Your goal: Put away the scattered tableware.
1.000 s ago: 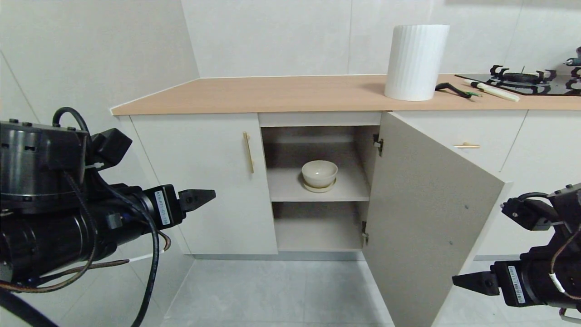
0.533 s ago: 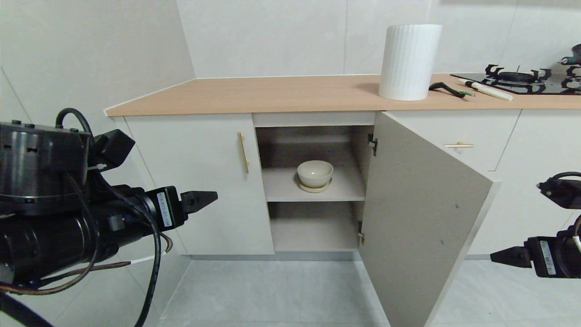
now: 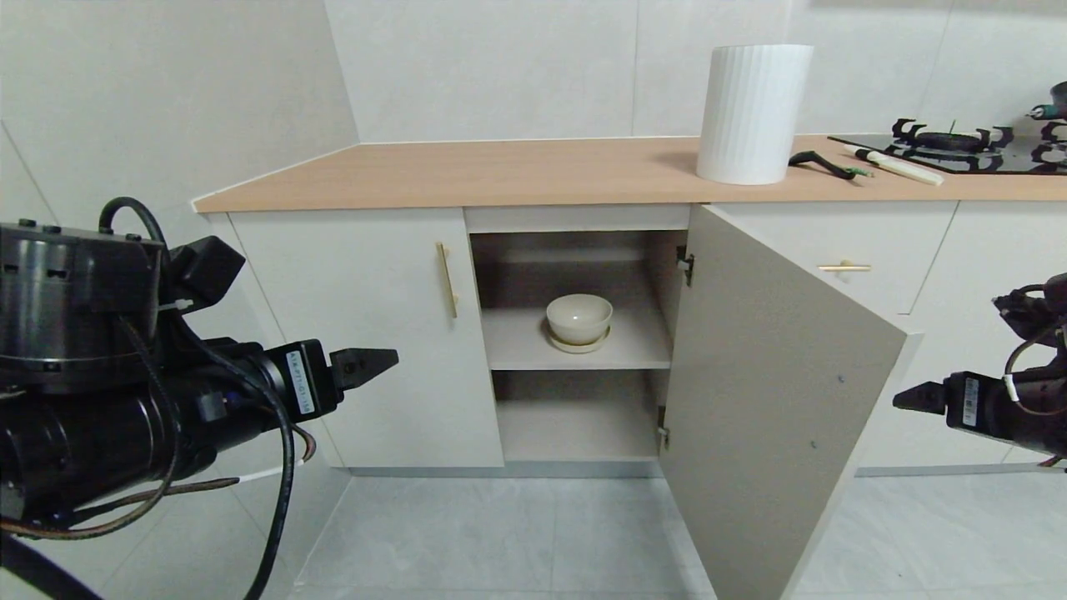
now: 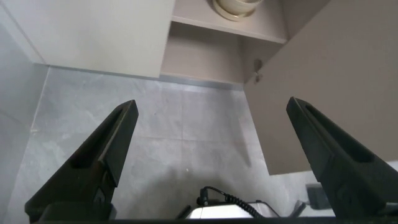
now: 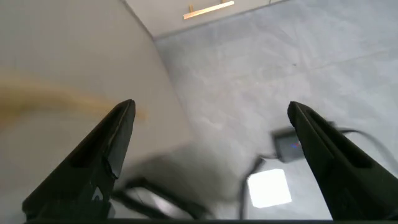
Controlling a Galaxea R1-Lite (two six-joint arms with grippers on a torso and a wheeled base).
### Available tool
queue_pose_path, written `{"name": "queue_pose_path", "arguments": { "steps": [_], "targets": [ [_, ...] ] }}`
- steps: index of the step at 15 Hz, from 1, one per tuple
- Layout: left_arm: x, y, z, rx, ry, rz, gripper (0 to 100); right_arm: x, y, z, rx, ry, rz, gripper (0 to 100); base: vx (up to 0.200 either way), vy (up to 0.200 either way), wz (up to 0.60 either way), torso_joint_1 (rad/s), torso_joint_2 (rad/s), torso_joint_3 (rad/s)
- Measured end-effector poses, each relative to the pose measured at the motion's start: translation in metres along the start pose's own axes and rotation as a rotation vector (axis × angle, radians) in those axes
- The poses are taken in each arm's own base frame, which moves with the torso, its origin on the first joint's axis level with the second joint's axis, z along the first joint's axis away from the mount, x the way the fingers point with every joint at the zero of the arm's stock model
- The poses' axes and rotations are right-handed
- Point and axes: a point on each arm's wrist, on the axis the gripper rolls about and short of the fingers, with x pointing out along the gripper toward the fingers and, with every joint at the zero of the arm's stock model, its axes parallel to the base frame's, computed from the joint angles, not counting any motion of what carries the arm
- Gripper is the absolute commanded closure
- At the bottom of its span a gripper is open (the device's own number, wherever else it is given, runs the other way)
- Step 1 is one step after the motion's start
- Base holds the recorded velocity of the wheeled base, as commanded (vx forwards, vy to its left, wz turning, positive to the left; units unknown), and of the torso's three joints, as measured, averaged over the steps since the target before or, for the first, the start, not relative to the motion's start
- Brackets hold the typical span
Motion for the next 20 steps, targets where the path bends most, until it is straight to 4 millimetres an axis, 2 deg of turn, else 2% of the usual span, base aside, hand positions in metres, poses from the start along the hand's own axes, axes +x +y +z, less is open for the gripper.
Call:
{"name": "queue_pose_path", "arguments": {
  "steps": [2,5,10,17,20],
  "targets": [
    [0.0,0.0,0.001,-0.003,-0.002,-0.001,0,0.015,0.004,-0.001,0.031,-0.022,0.017,0,0.0,0.0,0.0,0.0,0.0,0.0],
    [-0.001,0.0,0.002,-0.004,-0.006,-0.002,0,0.027,0.012,-0.006,0.055,-0.03,0.045,0,0.0,0.0,0.0,0.0,0.0,0.0],
    [-0.005,0.001,0.003,-0.005,-0.02,-0.007,0,0.034,0.049,-0.021,-0.019,0.001,0.16,0,0.0,0.0,0.0,0.0,0.0,0.0],
    [-0.009,0.001,0.005,-0.003,-0.036,-0.011,0,0.045,0.15,-0.031,-0.192,-0.001,0.434,0,0.0,0.0,0.0,0.0,0.0,0.0],
    [-0.009,0.001,0.004,0.019,-0.033,-0.007,0,0.058,0.177,-0.033,-0.219,0.002,0.47,0,0.0,0.0,0.0,0.0,0.0,0.0]
  ]
}}
